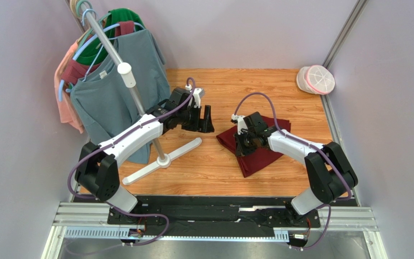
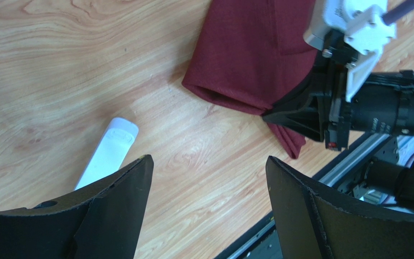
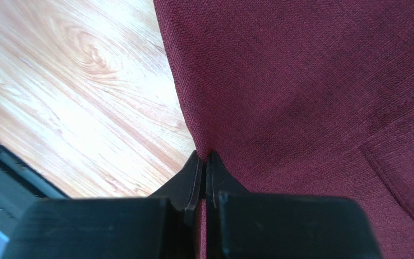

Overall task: Fold the napkin, place the utensils inside, and roll it up
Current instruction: Roll the napkin with the utensil

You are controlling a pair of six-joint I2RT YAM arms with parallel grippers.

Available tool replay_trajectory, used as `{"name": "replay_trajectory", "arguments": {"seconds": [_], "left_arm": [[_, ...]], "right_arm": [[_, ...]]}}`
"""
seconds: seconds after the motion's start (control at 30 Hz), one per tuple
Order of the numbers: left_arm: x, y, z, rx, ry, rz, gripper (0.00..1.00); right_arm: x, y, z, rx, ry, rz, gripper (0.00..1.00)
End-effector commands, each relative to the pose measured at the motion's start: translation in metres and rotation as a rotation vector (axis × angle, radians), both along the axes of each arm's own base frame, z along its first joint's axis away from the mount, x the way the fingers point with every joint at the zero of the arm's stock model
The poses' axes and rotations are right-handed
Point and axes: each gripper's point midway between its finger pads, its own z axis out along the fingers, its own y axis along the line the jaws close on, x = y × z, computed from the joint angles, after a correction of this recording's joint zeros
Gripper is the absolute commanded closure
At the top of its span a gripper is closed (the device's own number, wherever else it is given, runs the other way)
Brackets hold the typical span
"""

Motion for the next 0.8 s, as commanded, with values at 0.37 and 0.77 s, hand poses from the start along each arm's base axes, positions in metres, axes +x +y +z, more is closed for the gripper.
{"name": "replay_trajectory", "arguments": {"seconds": [0.37,0.77], "left_arm": [[0.044,-0.056,-0.046,-0.034,0.084,0.029,0.13],[0.052,-0.086,-0.073,0.032,0.108,-0.023,0.13]], "right_arm": [[0.01,0.013,0.005,0.262,0.082,-0.062,1.0],[0.018,0.007,0.008,0.317,0.091,-0.092,1.0]]}}
